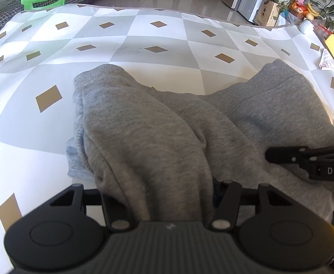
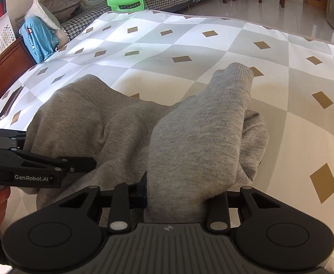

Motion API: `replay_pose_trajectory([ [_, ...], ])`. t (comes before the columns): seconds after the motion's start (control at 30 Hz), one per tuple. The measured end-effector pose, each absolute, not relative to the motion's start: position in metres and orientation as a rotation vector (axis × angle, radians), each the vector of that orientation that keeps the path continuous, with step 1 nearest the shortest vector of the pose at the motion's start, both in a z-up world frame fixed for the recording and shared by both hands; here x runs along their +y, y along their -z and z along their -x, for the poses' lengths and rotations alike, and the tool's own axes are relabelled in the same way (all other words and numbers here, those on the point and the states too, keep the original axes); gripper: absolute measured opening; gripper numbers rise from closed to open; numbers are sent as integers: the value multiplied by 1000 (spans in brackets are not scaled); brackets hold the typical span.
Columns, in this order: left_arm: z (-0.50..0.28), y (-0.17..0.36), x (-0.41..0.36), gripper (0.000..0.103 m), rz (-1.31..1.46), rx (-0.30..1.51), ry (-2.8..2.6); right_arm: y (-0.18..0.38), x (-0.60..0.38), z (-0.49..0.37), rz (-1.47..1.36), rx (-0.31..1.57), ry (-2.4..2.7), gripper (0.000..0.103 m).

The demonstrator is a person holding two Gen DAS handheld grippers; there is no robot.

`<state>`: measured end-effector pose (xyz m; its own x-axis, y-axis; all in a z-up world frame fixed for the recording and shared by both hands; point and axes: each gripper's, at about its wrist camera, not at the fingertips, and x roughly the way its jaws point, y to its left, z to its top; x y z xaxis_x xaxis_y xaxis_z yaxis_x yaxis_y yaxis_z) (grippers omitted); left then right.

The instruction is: Fold clothes

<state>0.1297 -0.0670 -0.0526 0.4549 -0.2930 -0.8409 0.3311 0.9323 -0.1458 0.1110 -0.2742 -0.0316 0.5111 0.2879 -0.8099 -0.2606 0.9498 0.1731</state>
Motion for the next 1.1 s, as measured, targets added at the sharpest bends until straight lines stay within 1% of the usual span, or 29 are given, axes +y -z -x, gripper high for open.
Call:
replay_pose_trajectory([
  [0.23,-128,29,-69,52,-36,961,382,11,-270,-109,-28,920,-325,33],
  [0.7,-127,7,-64,52,-24,928,327,-21,-255,-101,8,833,-320,33],
  [1.1,-110,-20,-59,52,-27,864,315,-42,-248,-86,20,777,-322,33],
])
